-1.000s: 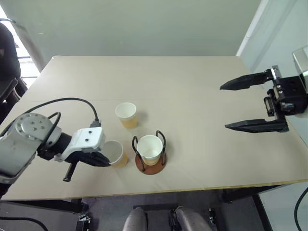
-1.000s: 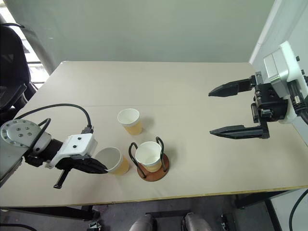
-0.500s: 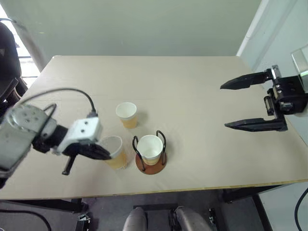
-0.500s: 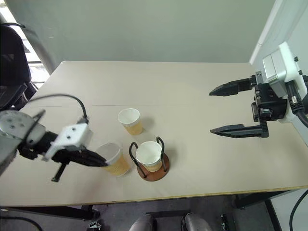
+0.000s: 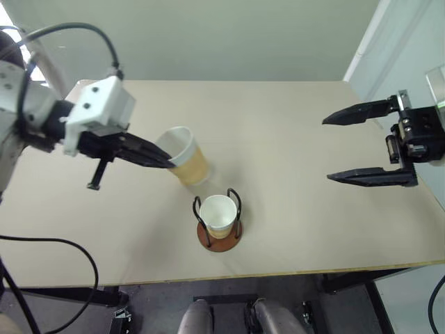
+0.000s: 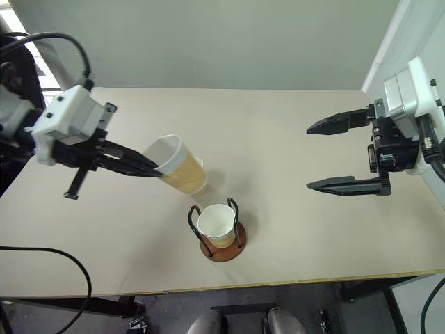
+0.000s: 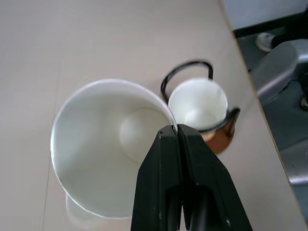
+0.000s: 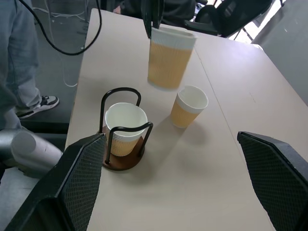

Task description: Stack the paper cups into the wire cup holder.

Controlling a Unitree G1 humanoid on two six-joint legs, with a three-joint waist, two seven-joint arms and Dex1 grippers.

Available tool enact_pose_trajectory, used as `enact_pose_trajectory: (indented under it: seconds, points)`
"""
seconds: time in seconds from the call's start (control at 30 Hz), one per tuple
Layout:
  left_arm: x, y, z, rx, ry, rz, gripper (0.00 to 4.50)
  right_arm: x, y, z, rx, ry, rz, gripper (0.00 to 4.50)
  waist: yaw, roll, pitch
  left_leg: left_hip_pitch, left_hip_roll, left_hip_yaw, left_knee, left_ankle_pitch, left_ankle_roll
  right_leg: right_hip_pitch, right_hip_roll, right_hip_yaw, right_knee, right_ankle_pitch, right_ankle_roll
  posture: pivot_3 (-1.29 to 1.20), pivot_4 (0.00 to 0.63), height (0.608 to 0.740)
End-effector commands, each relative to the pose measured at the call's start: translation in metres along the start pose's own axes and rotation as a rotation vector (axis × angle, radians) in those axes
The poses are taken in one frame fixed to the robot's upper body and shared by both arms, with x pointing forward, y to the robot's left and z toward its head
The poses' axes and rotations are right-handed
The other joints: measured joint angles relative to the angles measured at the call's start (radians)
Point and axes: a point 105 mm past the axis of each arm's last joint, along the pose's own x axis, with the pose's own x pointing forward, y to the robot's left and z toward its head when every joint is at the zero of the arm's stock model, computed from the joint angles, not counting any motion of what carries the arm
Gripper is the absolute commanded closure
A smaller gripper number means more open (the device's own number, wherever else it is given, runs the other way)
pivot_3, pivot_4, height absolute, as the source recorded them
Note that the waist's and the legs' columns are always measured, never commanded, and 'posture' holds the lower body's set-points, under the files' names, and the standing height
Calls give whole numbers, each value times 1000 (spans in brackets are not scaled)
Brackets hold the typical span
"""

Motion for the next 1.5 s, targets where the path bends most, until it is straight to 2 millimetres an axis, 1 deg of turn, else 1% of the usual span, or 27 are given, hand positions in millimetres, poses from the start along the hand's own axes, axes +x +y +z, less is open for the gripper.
enact_pose_trajectory:
  seconds: [0.03, 0.1, 0.17, 0.23, 0.3, 0.4, 0.53, 0.67, 0.8, 0.9, 1.03, 1.17, 1.27, 1.37, 1.5]
  points:
    - [6, 3, 20, 102, -52, -75, 4444, -8, -2, 6, -55, 23, -56, 0, 0, 0, 0, 0, 0, 0, 0, 0, 0, 0, 0, 0, 0, 0, 1, 0, 150, 740]
    - [15, 5, 25, 129, -76, -114, 4444, -9, -3, 7, -58, 27, -67, 0, 1, 0, 0, -1, -1, 0, 2, 0, 0, 0, 0, 1, 0, 0, 2, 0, 150, 740]
    - [31, 6, 30, 167, -91, -174, 4444, -10, -2, 7, -61, 33, -71, 0, 2, 0, 0, -1, -1, 1, 5, 0, 2, 1, 0, 2, 0, -1, 4, 0, 150, 740]
    - [48, 2, 34, 211, -100, -246, 4444, -10, 0, 7, -61, 35, -72, 0, 4, 0, 0, -2, -1, 2, 9, -2, 5, 2, 0, 2, 0, -2, 6, 0, 150, 740]
    - [55, -1, 37, 234, -103, -286, 4444, -10, 1, 7, -60, 38, -73, 0, 5, 0, 0, -3, -1, 3, 14, -5, 10, 3, 0, 2, 0, -3, 9, 0, 150, 740]
    - [65, -13, 37, 261, -101, -370, 4444, -10, 3, 6, -55, 48, -76, 0, 4, 0, 0, -5, -1, 5, 16, -7, 12, 2, -1, 4, -1, -3, 12, 0, 150, 740]
    - [64, -20, 33, 272, -81, -405, 4444, -10, 5, 5, -51, 56, -83, 0, 5, 1, 0, -5, -2, 6, 16, -8, 14, 3, -2, 4, -1, -4, 15, 0, 150, 740]
    - [58, -19, 32, 275, -66, -388, 4444, -11, 6, 4, -45, 61, -89, 0, 5, 1, 0, -5, -2, 6, 16, -8, 14, 3, -2, 4, -1, -4, 15, 0, 150, 740]
    - [57, -17, 29, 271, -54, -381, 4444, -10, 6, 3, -44, 60, -90, 0, 6, 1, 0, -5, -2, 6, 16, -8, 14, 3, -2, 4, -1, -4, 15, 0, 150, 740]
    - [53, -6, 28, 275, -39, -336, 4444, -8, 6, 2, -44, 64, -84, 0, 6, 1, 0, -5, -2, 6, 17, -8, 15, 3, -3, 4, -1, -3, 15, 0, 150, 740]
    - [57, -15, 26, 268, -38, -383, 4444, -7, 6, 2, -46, 64, -81, 0, 6, 1, 0, -5, -2, 6, 17, -8, 15, 3, -3, 5, -1, -3, 15, 0, 150, 740]
    - [63, -23, 20, 272, -12, -428, 4444, -6, 7, 2, -47, 63, -77, 0, 6, 1, 0, -5, -2, 6, 17, -8, 15, 3, -3, 5, -1, -4, 16, 0, 150, 740]
    - [67, -23, 14, 287, 22, -438, 4444, -5, 7, 2, -46, 62, -77, 0, 6, 1, 0, -5, -2, 6, 17, -8, 15, 3, -3, 5, -1, -4, 16, 0, 150, 740]
    - [70, -17, 9, 305, 52, -426, 4444, -3, 8, 2, -45, 61, -76, 0, 6, 1, 0, -5, -2, 6, 17, -8, 15, 3, -3, 5, -1, -4, 16, 0, 150, 740]
    - [72, -17, 7, 314, 55, -431, 4444, -2, 9, 1, -41, 65, -81, 0, 7, 1, 0, -5, -2, 6, 17, -8, 15, 3, -3, 5, -1, -3, 16, 0, 150, 740]
